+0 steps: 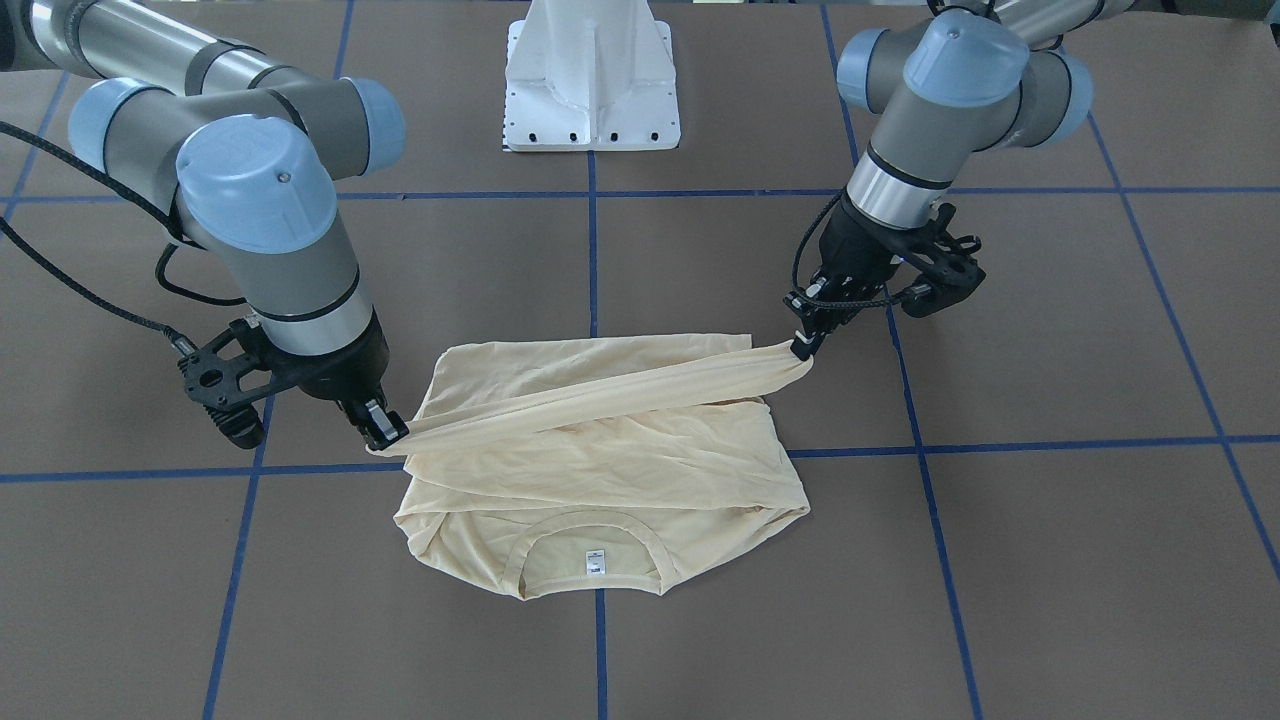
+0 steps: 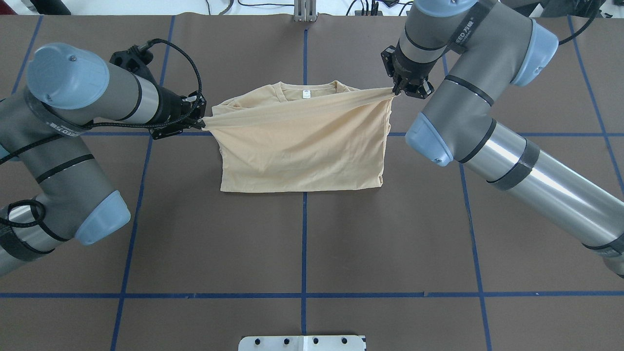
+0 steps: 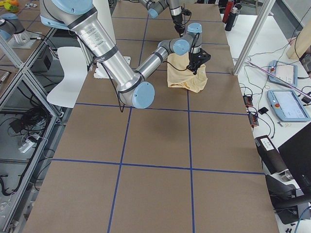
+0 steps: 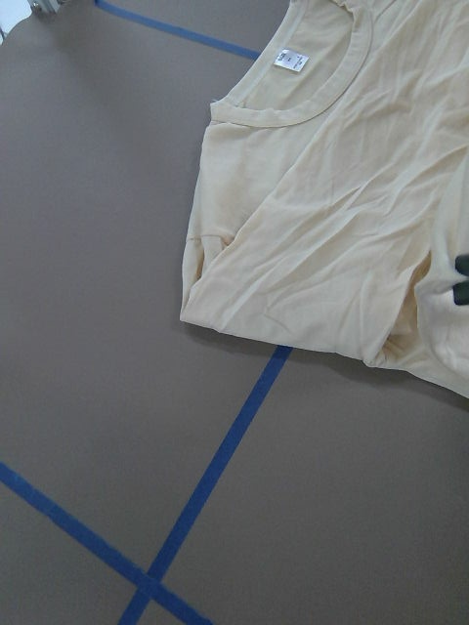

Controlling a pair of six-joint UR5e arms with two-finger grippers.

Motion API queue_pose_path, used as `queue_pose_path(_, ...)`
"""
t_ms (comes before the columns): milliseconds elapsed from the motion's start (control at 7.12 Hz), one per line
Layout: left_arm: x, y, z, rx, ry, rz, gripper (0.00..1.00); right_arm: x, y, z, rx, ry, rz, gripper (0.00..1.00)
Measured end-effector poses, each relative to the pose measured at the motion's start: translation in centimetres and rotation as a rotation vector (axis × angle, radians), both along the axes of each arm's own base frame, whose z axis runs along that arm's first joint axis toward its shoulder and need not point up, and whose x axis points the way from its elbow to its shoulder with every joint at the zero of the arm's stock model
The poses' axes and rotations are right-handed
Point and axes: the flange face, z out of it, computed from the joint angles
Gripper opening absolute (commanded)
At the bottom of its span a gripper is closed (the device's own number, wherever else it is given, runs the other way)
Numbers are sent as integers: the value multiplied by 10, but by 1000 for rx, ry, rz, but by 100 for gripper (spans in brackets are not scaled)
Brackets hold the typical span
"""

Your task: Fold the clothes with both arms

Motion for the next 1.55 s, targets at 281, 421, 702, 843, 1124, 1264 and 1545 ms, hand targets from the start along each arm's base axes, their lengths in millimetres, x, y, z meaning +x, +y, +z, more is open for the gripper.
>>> queue_pose_path(281,16,-28,1,-7,-14,-17,0,-13,-14,15,1,18,-14,0)
queue_pose_path(421,22,-42,9,-1,-12,-25,0,-21,-21,26,10,13,-15,0)
queue_pose_path(702,40,-70,22,20,-21,-63,0,-35,-32,47,19,15,-19,0)
queue_pose_path(843,50,-83,28,34,-22,-81,0,-43,-36,58,26,19,-21,0)
queue_pose_path(1124,65,-104,52,69,-12,-115,0,-55,-41,71,42,19,-22,0)
queue_pose_path(1264,69,-109,61,75,-12,-123,3,-59,-41,70,46,20,-24,1)
queue_pose_path(1545,72,-113,72,78,-17,-132,14,-70,-46,70,49,36,-23,13)
